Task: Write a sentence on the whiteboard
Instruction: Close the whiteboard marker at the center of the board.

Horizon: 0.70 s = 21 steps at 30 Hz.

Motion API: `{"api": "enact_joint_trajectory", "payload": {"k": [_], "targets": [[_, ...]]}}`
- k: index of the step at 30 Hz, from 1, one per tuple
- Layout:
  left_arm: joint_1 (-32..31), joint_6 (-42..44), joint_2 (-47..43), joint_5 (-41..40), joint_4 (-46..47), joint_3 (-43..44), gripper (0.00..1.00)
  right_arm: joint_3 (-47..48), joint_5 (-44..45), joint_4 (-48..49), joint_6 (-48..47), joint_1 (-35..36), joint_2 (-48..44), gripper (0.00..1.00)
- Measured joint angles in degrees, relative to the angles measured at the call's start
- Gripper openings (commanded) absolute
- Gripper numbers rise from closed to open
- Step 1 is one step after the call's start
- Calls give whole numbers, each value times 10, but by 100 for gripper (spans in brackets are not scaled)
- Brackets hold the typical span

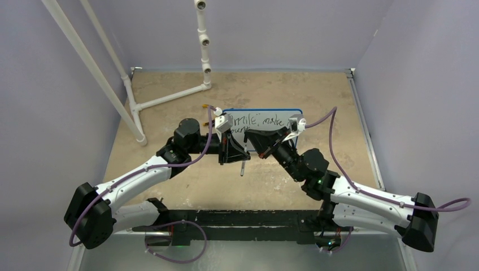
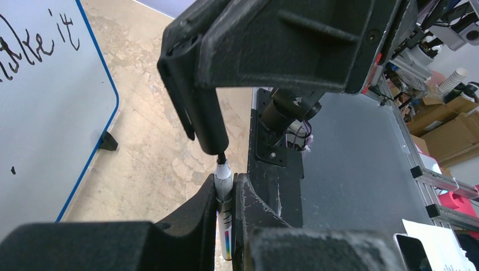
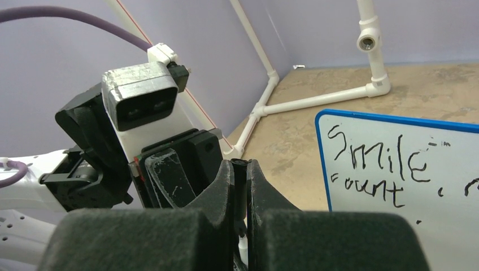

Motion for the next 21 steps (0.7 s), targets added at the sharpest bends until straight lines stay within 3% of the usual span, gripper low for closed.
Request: {"api": "enact_joint_trajectory", "payload": {"k": [21], "targets": [[0, -8, 0, 0, 5, 1, 0, 0, -1, -2, -6, 0, 2, 0]]}}
